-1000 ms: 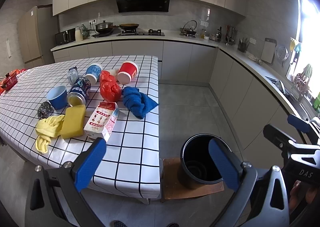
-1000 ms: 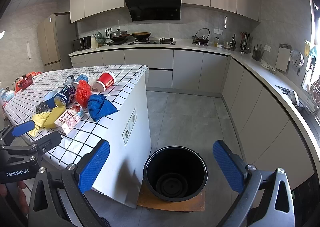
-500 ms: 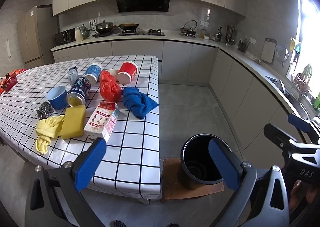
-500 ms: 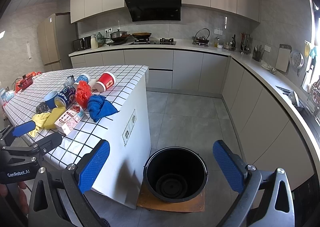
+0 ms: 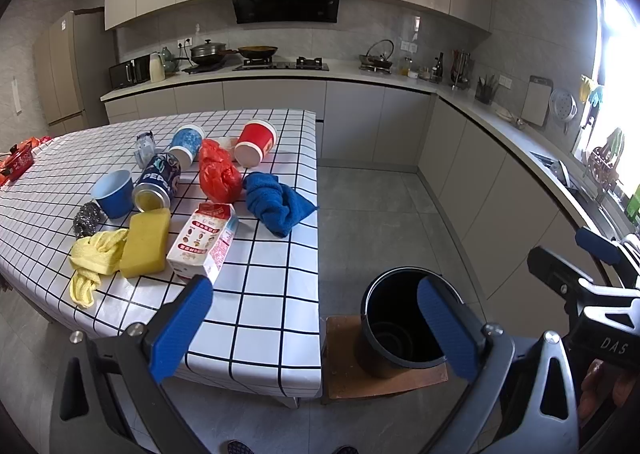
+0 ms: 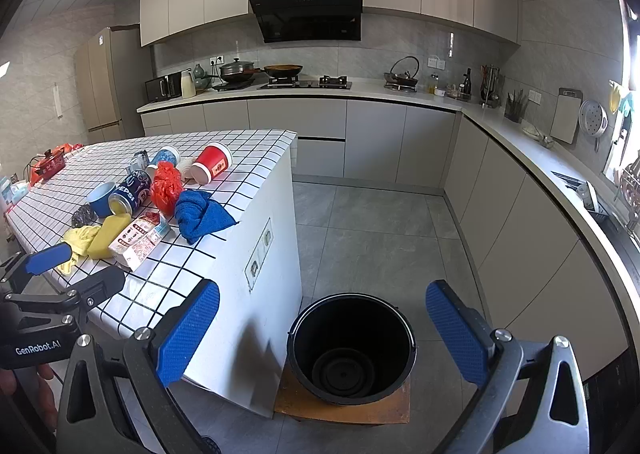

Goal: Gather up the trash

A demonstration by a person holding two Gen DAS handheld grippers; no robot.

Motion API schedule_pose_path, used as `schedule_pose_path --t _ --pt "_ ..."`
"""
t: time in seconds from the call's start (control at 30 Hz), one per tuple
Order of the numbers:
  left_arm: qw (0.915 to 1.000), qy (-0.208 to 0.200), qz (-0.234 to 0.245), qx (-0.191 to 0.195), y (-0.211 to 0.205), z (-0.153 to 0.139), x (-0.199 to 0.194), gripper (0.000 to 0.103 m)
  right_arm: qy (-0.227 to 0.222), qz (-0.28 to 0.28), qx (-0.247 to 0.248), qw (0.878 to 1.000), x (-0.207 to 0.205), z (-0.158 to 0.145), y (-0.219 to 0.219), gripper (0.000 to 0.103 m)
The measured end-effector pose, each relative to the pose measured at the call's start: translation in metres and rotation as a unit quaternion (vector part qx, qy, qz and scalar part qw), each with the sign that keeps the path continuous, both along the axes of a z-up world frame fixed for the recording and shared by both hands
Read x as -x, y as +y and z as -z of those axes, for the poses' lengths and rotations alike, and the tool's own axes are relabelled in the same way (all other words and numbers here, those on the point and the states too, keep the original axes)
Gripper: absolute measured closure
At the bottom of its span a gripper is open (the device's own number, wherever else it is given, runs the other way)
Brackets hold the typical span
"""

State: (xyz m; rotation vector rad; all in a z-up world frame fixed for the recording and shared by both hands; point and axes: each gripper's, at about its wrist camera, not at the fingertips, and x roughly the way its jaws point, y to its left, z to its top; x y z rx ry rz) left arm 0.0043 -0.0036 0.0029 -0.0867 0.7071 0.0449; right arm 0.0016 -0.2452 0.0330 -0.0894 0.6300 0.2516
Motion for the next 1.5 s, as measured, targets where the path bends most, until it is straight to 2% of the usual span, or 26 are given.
schedule_pose_path --t 0.6,0.8,0.97,1.07,1.27,1.5 --pt "1.0 0.003 -0.005 0.003 0.003 0.004 -0.001 0.0 0.003 -0.001 0.0 1.0 0.0 0.002 0.003 0.0" --pt "0.9997 0.008 -0.022 0.006 0.012 0.007 -0.006 0.0 0.01 -0.013 0.002 1.0 -0.011 0.008 0.011 0.0" --pt "0.9986 0.014 -0.051 0.005 0.03 0.012 -0.012 0.0 0.012 -0.032 -0.002 0.999 -0.022 0.009 0.024 0.0" --pt "0.9974 0.016 -0.071 -0.003 0.044 0.013 -0.013 0.0 0.021 -0.063 -0.01 0.998 -0.031 0.01 0.038 0.0" --pt "0.9934 0.019 -0.113 -0.008 0.083 0.018 -0.013 0.0 0.029 -0.107 -0.008 0.994 -0.055 0.014 0.076 0.0" --pt "0.9864 0.035 -0.16 -0.015 0.136 0.031 -0.011 0.0 0.033 -0.13 -0.003 0.991 -0.08 0.02 0.116 0.0"
